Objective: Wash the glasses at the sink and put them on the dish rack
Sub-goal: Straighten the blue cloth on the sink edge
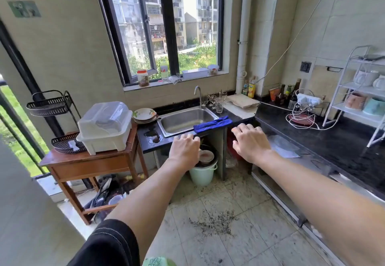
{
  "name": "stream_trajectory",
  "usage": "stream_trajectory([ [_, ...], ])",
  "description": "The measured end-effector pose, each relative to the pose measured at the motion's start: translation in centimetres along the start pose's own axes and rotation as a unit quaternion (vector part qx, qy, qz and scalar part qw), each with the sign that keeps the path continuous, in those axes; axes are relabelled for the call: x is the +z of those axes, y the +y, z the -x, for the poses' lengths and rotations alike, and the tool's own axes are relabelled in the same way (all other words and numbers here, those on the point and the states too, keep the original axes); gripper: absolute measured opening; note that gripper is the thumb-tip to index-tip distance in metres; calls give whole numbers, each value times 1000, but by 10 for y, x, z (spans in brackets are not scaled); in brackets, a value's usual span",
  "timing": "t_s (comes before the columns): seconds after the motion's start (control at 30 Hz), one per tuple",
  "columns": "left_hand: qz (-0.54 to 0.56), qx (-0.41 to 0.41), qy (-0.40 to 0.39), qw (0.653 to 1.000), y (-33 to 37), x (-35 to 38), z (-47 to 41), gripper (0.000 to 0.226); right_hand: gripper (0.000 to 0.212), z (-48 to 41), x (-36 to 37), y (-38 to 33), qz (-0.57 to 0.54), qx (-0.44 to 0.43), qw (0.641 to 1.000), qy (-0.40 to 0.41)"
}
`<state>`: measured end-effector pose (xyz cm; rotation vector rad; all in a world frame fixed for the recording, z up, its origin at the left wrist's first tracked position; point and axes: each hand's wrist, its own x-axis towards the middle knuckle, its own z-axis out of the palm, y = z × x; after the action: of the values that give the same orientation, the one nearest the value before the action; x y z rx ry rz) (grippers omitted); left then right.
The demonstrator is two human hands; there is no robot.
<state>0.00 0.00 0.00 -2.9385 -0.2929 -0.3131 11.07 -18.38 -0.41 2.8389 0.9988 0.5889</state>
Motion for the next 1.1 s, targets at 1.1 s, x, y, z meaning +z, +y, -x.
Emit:
stream_trajectory([
  [1.1,42,-55,-48,996,-75,211,-410,29,36,-407,281,90,-48,-80,992,-89],
])
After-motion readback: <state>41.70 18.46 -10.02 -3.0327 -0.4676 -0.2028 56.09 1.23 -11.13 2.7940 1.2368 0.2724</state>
